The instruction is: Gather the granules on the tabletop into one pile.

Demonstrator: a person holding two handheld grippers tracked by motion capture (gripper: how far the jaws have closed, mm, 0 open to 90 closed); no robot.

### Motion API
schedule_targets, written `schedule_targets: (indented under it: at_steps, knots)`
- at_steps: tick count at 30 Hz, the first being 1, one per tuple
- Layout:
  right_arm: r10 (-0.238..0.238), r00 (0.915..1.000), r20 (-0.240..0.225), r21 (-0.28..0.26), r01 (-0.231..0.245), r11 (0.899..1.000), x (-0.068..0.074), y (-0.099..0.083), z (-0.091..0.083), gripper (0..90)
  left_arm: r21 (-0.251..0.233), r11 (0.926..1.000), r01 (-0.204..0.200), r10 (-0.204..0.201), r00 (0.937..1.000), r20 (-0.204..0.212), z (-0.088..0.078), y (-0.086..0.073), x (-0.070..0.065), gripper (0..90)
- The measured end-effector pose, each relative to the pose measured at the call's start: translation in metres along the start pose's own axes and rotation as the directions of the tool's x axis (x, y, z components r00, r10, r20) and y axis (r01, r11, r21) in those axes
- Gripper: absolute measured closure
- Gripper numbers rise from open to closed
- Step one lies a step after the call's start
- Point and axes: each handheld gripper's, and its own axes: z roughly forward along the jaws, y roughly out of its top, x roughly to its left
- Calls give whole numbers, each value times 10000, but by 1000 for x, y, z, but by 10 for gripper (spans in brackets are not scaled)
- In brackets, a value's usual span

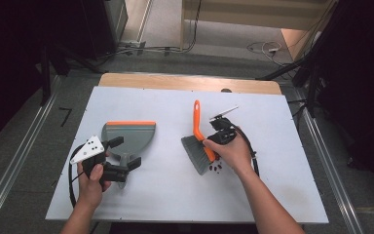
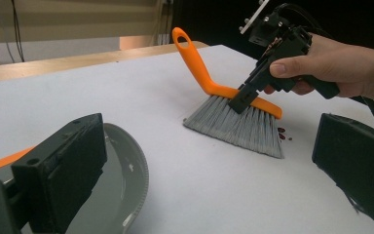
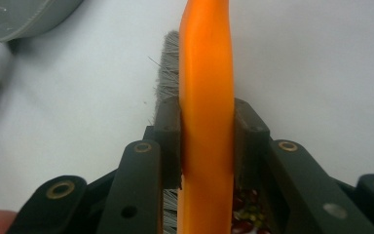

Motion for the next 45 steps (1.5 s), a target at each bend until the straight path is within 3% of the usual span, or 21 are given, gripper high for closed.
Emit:
schedule_targets:
  at_steps: [16,22,27,30,35,39,43,45]
  knots:
    - [544,9980,311,-241,-536,9983,-24,-11,-17,677,14,10000,-8,8,10000,12,1,0,-1,0]
    - [619,9972,427,-332,-605,9976,-25,-16,-23,678,10,10000,-17,17,10000,7,0,0,-1,0]
    - [737,9972,-103,-566,-741,9956,-14,-13,-29,685,-1,10000,18,-18,10000,-21,0,0,0,0]
    - [437,9990,42,-639,-433,9970,1,-5,-29,688,-15,10000,3,-3,10000,-3,1,1,0,0]
    - [197,9991,-388,-703,-224,9973,24,15,-19,689,-30,10000,-15,15,10000,3,0,1,-1,0]
    - [77,9992,-382,-611,-100,9981,37,31,-4,689,-57,10000,-9,9,10000,8,-1,1,0,0]
    - [331,9991,-267,-388,-341,9987,39,44,13,689,-72,10000,-2,2,10000,23,-2,1,1,0]
    - [471,9986,236,-321,-463,9984,35,47,19,688,-90,10000,14,-14,10000,-5,-2,1,2,0]
